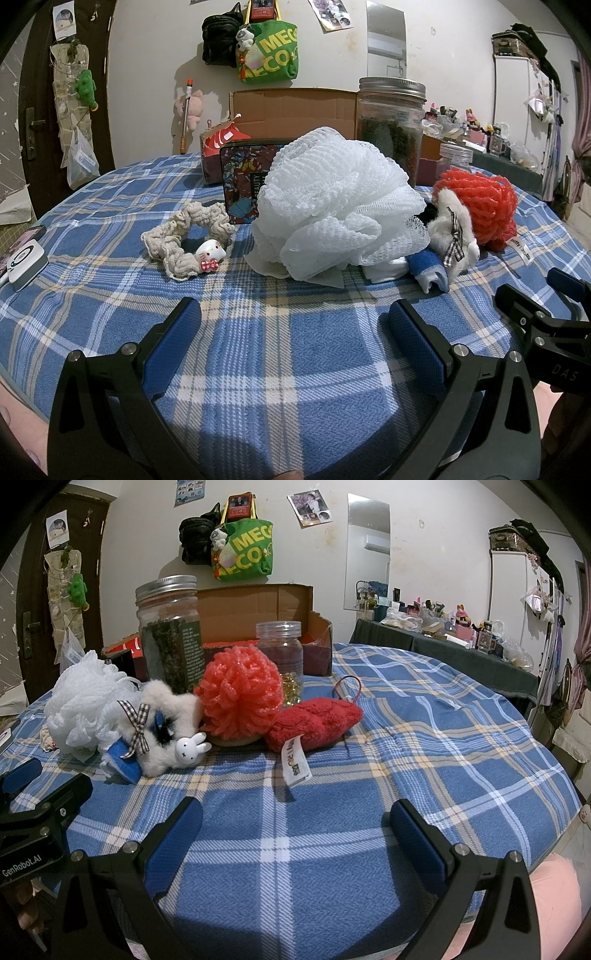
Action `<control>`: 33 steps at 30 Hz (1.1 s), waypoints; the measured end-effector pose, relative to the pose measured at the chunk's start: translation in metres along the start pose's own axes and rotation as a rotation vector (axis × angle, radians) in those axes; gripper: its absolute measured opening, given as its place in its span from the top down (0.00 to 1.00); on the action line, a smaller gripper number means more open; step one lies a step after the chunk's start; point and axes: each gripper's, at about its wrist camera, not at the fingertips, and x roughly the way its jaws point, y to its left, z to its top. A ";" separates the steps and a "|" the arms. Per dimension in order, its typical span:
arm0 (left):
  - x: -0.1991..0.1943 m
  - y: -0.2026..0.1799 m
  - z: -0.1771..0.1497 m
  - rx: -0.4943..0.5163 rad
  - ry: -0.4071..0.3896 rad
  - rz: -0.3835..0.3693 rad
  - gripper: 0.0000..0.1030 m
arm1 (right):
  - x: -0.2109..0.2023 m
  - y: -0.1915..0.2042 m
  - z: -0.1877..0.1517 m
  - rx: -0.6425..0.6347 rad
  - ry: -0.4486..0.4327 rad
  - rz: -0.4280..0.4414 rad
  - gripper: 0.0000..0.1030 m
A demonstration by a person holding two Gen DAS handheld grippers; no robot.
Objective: Organize soft objects
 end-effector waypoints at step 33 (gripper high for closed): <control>-0.018 0.007 0.054 0.041 -0.091 -0.110 0.00 | -0.021 -0.013 0.057 0.028 -0.129 0.123 0.00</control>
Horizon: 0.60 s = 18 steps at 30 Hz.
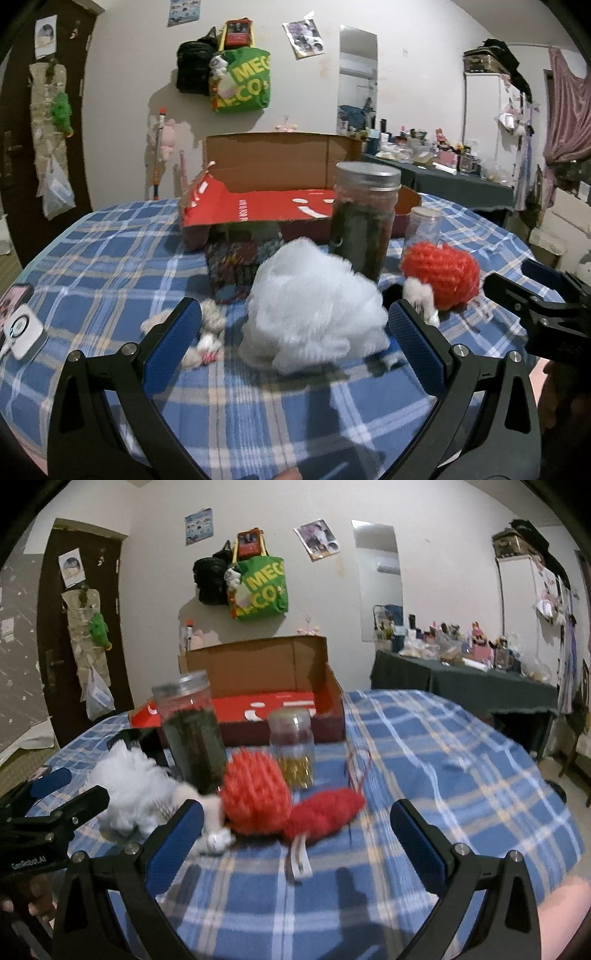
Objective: Organize soft objects
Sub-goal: 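Grasp the red-orange mesh puff with the right gripper while the left grasps the white puff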
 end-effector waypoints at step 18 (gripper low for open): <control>0.047 0.002 0.010 0.045 0.152 -0.132 0.30 | 0.064 0.020 0.009 -0.121 0.176 0.113 0.57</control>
